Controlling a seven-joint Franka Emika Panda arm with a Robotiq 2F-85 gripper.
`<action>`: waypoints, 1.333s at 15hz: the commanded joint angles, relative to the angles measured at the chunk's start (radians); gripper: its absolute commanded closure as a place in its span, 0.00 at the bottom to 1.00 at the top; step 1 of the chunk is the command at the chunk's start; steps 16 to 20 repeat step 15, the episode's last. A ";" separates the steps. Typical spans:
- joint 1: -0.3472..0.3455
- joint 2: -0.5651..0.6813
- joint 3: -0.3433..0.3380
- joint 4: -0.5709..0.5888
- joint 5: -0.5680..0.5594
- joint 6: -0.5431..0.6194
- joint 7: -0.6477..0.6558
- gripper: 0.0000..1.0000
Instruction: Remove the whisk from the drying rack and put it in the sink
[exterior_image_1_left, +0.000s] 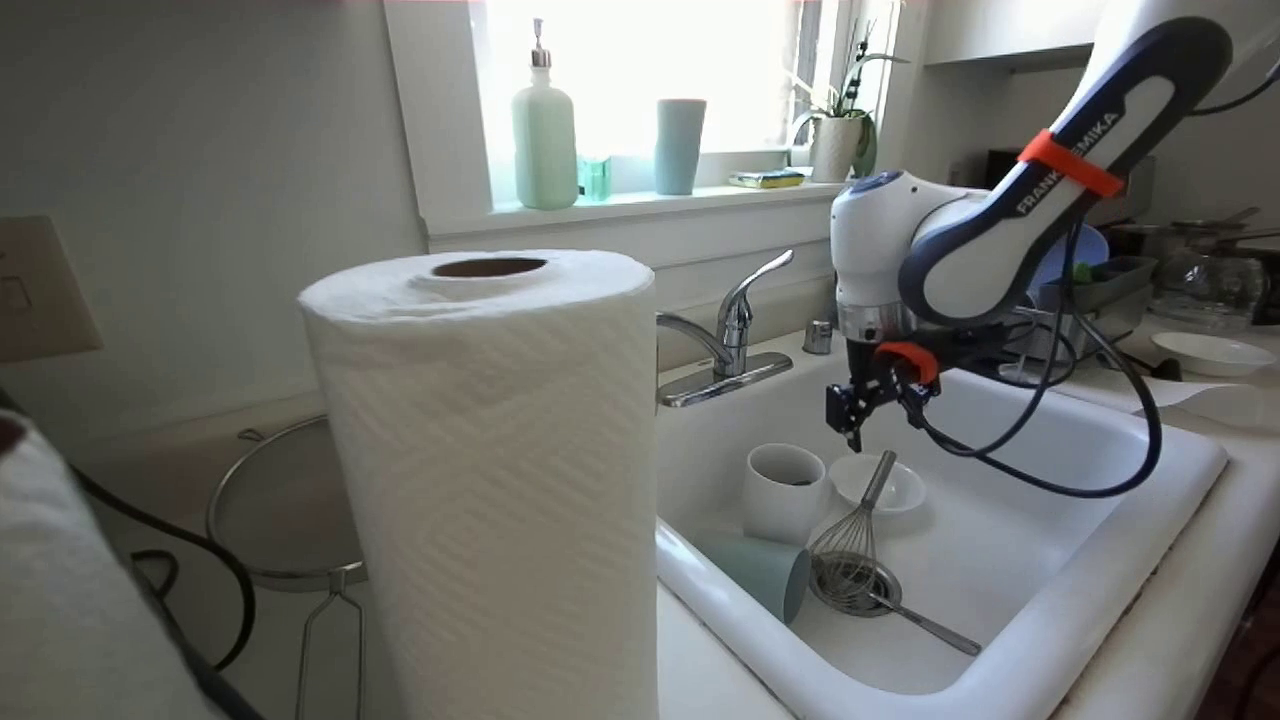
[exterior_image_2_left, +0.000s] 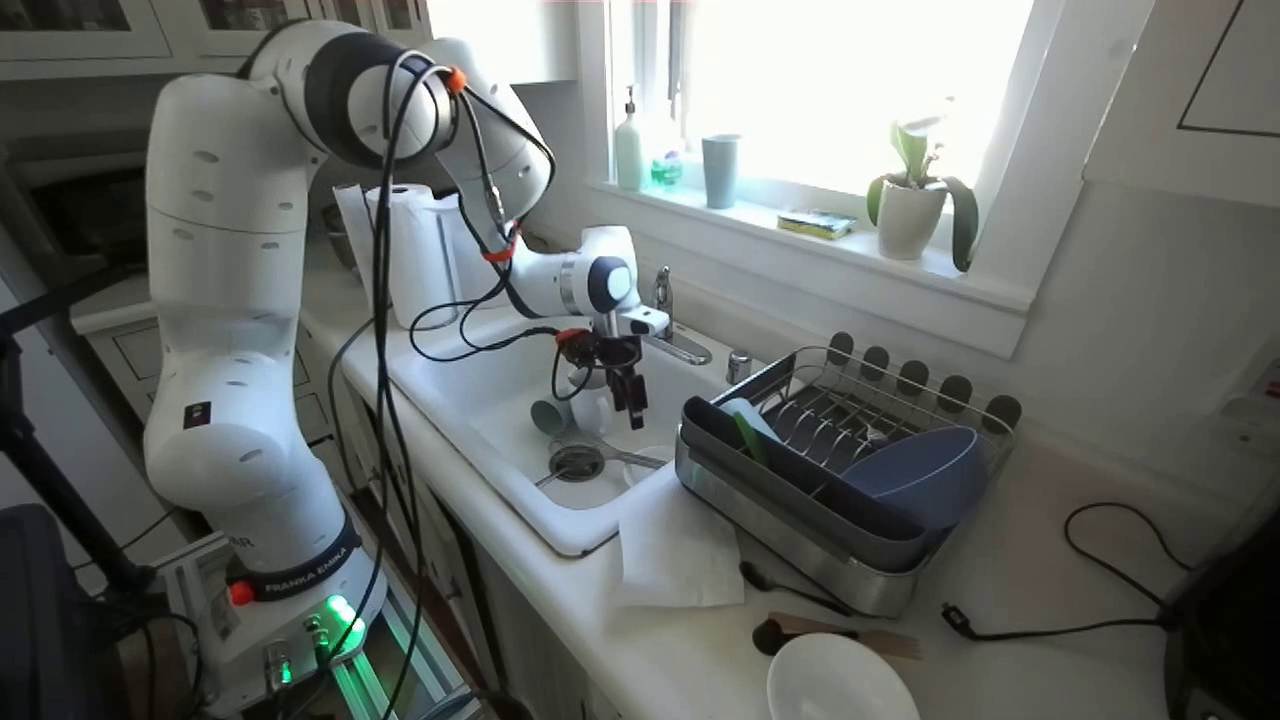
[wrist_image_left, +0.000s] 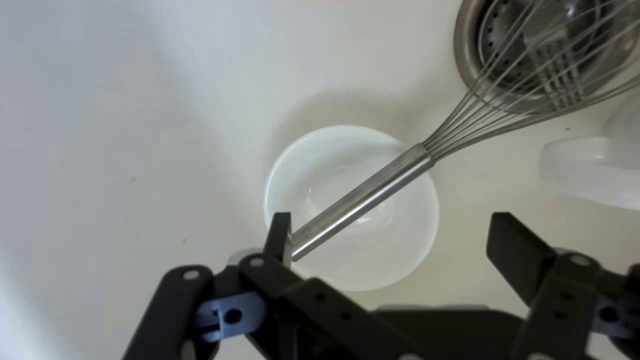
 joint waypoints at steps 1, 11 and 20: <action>0.119 -0.174 -0.087 -0.021 0.230 -0.126 -0.153 0.00; 0.245 -0.334 -0.151 0.041 0.237 -0.354 -0.132 0.00; 0.244 -0.331 -0.155 0.040 0.237 -0.354 -0.132 0.00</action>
